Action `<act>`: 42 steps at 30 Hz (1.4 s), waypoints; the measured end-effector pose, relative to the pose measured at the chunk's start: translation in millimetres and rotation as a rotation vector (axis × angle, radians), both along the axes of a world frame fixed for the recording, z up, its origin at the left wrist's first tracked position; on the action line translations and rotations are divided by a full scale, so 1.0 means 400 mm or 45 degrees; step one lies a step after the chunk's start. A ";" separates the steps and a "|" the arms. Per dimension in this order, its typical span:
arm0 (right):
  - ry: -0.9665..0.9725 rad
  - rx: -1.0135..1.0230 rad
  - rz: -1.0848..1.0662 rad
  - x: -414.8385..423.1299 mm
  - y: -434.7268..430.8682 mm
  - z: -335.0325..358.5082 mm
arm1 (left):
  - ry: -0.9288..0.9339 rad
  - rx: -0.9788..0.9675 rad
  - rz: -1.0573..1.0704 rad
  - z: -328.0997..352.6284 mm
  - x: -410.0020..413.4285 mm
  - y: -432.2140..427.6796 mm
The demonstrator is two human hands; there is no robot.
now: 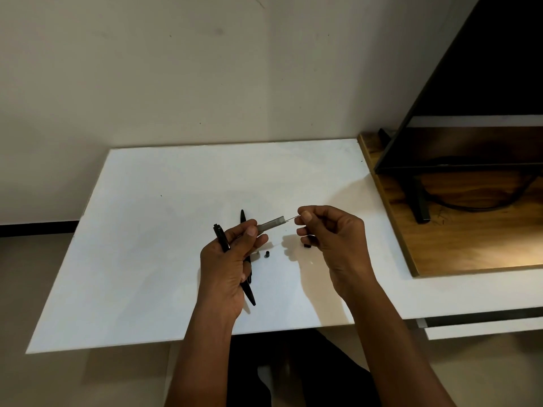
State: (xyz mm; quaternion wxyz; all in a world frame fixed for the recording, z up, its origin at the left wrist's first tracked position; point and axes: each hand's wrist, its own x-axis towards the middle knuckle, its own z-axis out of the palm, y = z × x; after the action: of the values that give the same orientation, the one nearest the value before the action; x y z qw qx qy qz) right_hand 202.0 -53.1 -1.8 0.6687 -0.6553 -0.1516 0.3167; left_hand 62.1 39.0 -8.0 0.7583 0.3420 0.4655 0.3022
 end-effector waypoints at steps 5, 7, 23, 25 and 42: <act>0.189 0.081 -0.063 0.008 -0.009 0.006 | -0.010 -0.040 0.015 -0.009 -0.004 0.006; 0.315 0.159 -0.117 0.016 -0.015 0.012 | -0.013 -0.050 0.021 -0.012 -0.006 0.007; 0.606 0.102 0.039 0.036 -0.026 0.019 | -0.061 -0.112 -0.004 -0.015 -0.005 0.006; 0.618 0.048 0.120 0.028 -0.021 0.019 | -0.034 -0.091 -0.043 -0.014 -0.002 0.001; 0.505 -0.306 0.289 0.103 -0.084 0.036 | 0.173 0.150 -0.128 0.001 0.000 -0.002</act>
State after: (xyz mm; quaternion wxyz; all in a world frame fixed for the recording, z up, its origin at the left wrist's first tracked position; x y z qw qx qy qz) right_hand 243.1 -86.6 12.5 0.5629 -0.6338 -0.0515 0.5280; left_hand 62.2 38.2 -7.5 0.7177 0.4288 0.4794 0.2667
